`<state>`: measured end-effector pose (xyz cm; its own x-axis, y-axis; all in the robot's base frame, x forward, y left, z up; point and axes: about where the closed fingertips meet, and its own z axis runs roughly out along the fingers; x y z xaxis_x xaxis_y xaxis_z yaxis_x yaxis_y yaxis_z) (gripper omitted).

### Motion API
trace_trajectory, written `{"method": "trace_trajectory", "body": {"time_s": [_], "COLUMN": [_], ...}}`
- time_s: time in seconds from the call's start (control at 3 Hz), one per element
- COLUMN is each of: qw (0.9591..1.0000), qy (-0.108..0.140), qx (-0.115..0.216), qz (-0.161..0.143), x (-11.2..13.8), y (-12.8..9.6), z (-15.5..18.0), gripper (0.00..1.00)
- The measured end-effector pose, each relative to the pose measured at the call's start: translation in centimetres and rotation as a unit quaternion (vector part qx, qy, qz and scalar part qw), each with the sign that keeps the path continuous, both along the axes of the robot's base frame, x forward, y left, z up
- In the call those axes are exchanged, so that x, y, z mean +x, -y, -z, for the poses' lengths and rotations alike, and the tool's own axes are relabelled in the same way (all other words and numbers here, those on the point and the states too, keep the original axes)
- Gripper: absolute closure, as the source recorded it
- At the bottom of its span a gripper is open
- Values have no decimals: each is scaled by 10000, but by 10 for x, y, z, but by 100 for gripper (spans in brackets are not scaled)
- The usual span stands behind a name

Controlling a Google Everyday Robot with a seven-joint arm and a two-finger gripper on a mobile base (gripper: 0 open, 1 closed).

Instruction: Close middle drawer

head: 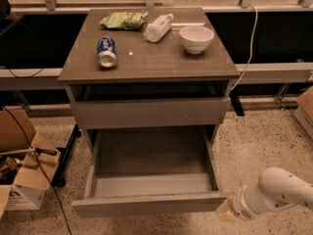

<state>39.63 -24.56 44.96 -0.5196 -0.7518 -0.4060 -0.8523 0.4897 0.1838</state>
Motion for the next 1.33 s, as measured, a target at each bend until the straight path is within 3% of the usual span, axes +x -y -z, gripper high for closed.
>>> {"method": "trace_trajectory", "body": {"time_s": [0.33,0.67,1.0,1.33], "qw": [9989,9978,9978,9956], "qy": [7,155,157,583], "qx": [456,642,642,734], "qz": [100,13,13,-65], "x": [22,40,40,71], "y": [-13,-27,-27,-51], "z": [37,39,39,36], "gripper": [100,100,100,100]}}
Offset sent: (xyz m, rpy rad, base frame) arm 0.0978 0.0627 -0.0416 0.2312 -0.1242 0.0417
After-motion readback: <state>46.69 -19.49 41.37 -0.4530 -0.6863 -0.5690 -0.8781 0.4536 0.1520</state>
